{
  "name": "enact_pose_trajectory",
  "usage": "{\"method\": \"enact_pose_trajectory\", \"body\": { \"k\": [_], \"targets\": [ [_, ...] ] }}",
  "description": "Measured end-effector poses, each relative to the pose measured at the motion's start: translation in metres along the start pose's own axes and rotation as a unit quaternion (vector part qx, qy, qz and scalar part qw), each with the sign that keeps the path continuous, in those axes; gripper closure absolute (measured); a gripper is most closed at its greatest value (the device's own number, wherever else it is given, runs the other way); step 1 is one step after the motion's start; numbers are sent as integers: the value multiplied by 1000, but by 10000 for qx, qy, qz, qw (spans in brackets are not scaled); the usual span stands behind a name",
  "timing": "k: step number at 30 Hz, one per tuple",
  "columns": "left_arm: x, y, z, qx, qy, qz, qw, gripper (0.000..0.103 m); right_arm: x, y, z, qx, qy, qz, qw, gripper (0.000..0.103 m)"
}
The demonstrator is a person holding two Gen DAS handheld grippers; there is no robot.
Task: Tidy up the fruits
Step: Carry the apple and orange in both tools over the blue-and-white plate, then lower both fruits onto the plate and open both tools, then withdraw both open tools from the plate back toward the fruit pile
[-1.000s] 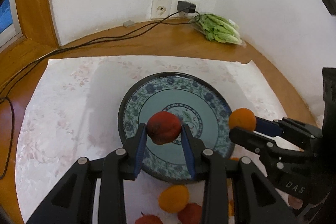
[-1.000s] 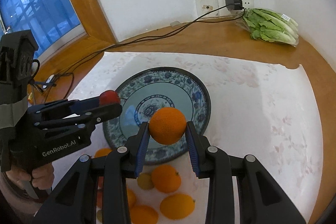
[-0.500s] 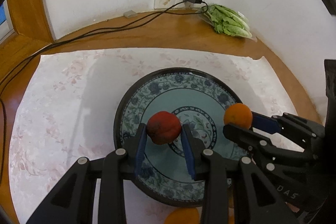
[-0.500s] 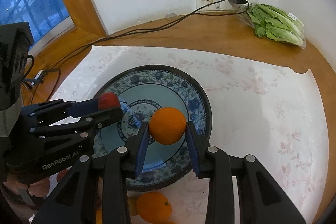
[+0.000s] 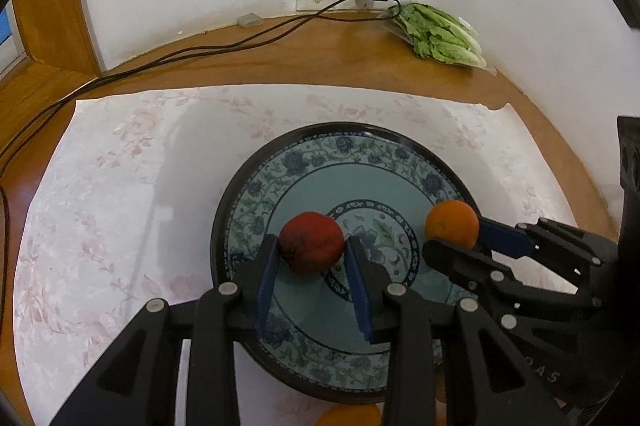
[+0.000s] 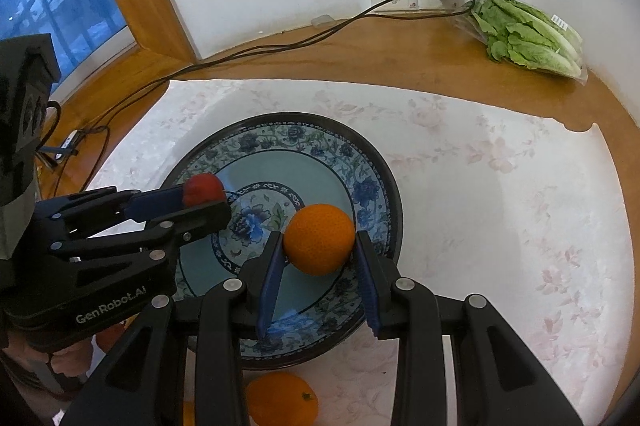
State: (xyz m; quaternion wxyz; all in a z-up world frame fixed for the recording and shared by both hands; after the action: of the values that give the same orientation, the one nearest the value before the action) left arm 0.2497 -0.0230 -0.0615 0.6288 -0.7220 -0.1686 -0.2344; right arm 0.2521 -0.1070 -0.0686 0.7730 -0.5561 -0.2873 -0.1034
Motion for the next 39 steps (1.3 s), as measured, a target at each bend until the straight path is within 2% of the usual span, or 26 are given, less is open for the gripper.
{"method": "enact_pose_trajectory", "body": {
  "k": [2, 4, 8, 10, 18, 29, 39],
  "targets": [
    [0, -2, -1, -34, 32, 0, 10000, 65, 0, 0, 0, 28, 29, 2, 10000, 67],
    [-1, -4, -3, -101, 48, -6, 9999, 57, -2, 0, 2, 94, 33, 44, 9999, 67],
    [1, -11, -2, -66, 63, -68, 9999, 51, -3, -6, 5, 116, -5, 21, 9999, 64],
    [0, -15, -2, -87, 32, -87, 9999, 49, -3, -11, 6, 144, 2, -43, 9999, 58],
    [-7, -39, -2, 18, 175, -170, 9997, 37, -7, -37, 16, 263, -31, -231, 9994, 54],
    [-33, -69, -1, 33, 167, -148, 9997, 36, -29, -71, 27, 367, -79, -324, 9988, 52],
    [-58, -87, 3, 83, 124, -63, 9999, 34, -59, -90, 28, 335, -43, -214, 9992, 52]
  ]
}}
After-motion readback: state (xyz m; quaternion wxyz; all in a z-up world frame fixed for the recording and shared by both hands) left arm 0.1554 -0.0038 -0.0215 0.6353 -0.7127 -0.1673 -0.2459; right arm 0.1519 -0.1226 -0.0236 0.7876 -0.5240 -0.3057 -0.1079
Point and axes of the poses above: each gripper's, at about its wrist camera, not at the fingertips, and y roughly the way its jaws point, z to its left, x to its top, the point moved 10 cm from there along y, roughly the way its jaws point, and after that the axes turned 3 degrees about y, right-handed, at the moved point
